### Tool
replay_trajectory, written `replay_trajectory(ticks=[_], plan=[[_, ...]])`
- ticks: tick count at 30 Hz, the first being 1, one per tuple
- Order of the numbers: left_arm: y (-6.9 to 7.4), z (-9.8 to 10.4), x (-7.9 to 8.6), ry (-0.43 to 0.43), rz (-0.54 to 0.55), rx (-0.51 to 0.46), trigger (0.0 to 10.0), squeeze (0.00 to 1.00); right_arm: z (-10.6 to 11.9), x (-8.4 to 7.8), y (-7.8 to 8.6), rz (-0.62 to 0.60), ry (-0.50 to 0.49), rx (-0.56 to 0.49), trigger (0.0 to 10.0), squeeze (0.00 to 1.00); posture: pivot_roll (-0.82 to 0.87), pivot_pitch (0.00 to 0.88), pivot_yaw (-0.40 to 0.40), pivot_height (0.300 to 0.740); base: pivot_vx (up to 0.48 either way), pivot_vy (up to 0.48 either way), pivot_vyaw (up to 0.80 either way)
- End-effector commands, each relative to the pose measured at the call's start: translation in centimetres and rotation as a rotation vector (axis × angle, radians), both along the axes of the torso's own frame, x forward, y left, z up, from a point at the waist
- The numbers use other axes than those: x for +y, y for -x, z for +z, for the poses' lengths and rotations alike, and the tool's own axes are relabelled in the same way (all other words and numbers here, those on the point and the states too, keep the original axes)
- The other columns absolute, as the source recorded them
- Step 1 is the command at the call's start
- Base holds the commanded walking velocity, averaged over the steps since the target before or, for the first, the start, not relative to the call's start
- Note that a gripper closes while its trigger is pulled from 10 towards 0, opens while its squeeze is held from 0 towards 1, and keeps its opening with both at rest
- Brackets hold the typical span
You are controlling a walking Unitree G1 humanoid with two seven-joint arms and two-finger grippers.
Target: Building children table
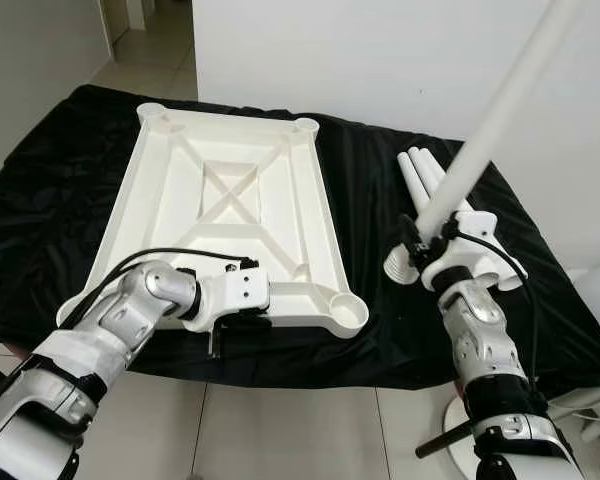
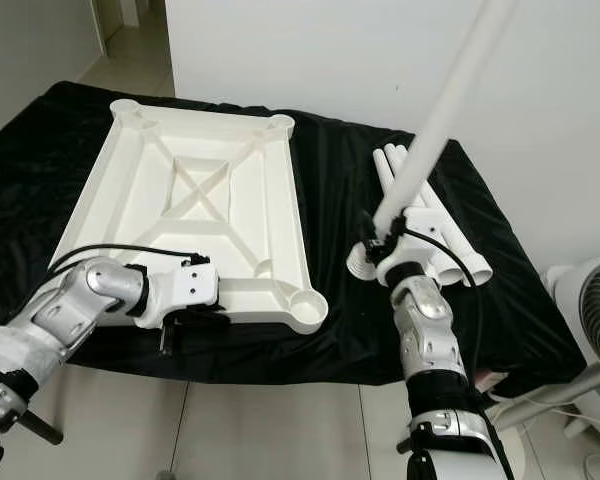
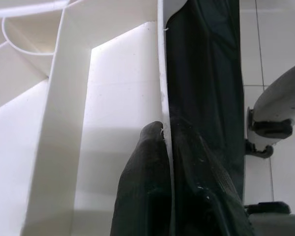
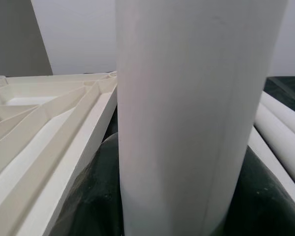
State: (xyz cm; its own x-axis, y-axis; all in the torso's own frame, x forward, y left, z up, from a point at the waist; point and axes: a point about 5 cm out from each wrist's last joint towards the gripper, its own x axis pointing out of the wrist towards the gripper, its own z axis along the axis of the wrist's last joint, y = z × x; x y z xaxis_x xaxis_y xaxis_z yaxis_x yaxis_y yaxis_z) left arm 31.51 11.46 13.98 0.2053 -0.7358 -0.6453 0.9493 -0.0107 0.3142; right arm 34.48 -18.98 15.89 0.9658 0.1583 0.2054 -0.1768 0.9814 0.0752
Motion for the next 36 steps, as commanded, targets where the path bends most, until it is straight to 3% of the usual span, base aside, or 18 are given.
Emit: replay_trajectory(ticks=[1, 2, 3, 4, 7, 8, 16, 17, 19, 20, 28, 33, 36], plan=[[-0.1, -2.1, -0.4, -0.017, 0.106, -0.024, 10.0, 0.00, 0.2, 0.3, -0.2, 0.012, 0.005, -0.007, 10.0, 0.00, 0.13, 0.017, -0.118, 0.740, 0.000, 0.000, 0.00], [-0.8, -2.2, -0.7, 0.007, 0.187, -0.029, 10.0, 0.00, 0.3, 0.6, -0.3, 0.025, 0.011, -0.012, 10.0, 0.00, 0.13, 0.017, -0.118, 0.740, 0.000, 0.000, 0.00], [-0.8, -2.2, -0.7, 0.007, 0.187, -0.029, 10.0, 0.00, 0.3, 0.6, -0.3, 0.025, 0.011, -0.012, 10.0, 0.00, 0.13, 0.017, -0.118, 0.740, 0.000, 0.000, 0.00], [-1.8, -1.7, -1.1, 0.044, 0.277, -0.054, 10.0, 1.00, 0.5, 1.1, -0.4, 0.048, 0.015, -0.020, 10.0, 0.00, 0.14, 0.024, -0.134, 0.740, 0.000, 0.000, 0.00], [-2.2, -1.3, -1.1, 0.045, 0.299, -0.085, 10.0, 1.00, 0.6, 1.4, -0.4, 0.065, 0.010, -0.025, 10.0, 0.00, 0.14, 0.026, -0.138, 0.740, 0.000, 0.000, 0.00], [-2.6, -1.0, -1.0, 0.053, 0.334, -0.106, 10.0, 0.00, 0.6, 1.6, -0.4, 0.075, 0.017, -0.026, 10.0, 0.00, 0.14, 0.032, -0.138, 0.740, 0.000, 0.000, 0.00], [-3.3, 0.5, -0.4, 0.126, 0.437, -0.154, 10.0, 0.00, 0.6, 2.2, -0.2, 0.102, 0.019, -0.025, 10.0, 0.00, 0.14, 0.041, -0.145, 0.740, 0.000, 0.000, 0.00], [-3.7, 1.0, 0.3, 0.098, 0.465, -0.215, 10.0, 0.00, 0.6, 2.3, -0.2, 0.112, 0.024, -0.032, 10.0, 0.00, 0.14, 0.047, -0.151, 0.740, 0.000, 0.000, 0.00], [-3.8, 1.0, 0.5, 0.083, 0.467, -0.234, 10.0, 0.00, 0.7, 2.3, -0.2, 0.114, 0.027, -0.034, 10.0, 0.00, 0.14, 0.047, -0.151, 0.740, 0.000, 0.000, 0.00], [-4.6, 1.5, 0.9, 0.094, 0.529, -0.283, 10.0, 0.00, 0.8, 2.4, -0.2, 0.125, 0.018, -0.041, 10.0, 0.00, 0.14, 0.048, -0.151, 0.740, 0.000, 0.000, 0.00], [-6.8, 3.4, 2.0, 0.124, 0.713, -0.371, 10.0, 0.00, 1.2, 2.9, -0.3, 0.146, 0.004, -0.057, 10.0, 0.00, 0.14, 0.049, -0.153, 0.740, 0.000, 0.000, 0.00], [-6.5, 3.8, 1.5, 0.144, 0.641, -0.334, 10.0, 0.00, 1.2, 3.2, -0.1, 0.170, 0.007, -0.058, 10.0, 0.00, 0.13, 0.050, -0.152, 0.740, 0.000, 0.000, 0.00], [-4.1, 4.1, -0.2, 0.259, 0.384, -0.215, 10.0, 0.00, 0.9, 3.3, 0.2, 0.190, -0.001, -0.047, 10.0, 0.00, 0.14, 0.049, -0.150, 0.740, 0.000, 0.000, 0.00]])
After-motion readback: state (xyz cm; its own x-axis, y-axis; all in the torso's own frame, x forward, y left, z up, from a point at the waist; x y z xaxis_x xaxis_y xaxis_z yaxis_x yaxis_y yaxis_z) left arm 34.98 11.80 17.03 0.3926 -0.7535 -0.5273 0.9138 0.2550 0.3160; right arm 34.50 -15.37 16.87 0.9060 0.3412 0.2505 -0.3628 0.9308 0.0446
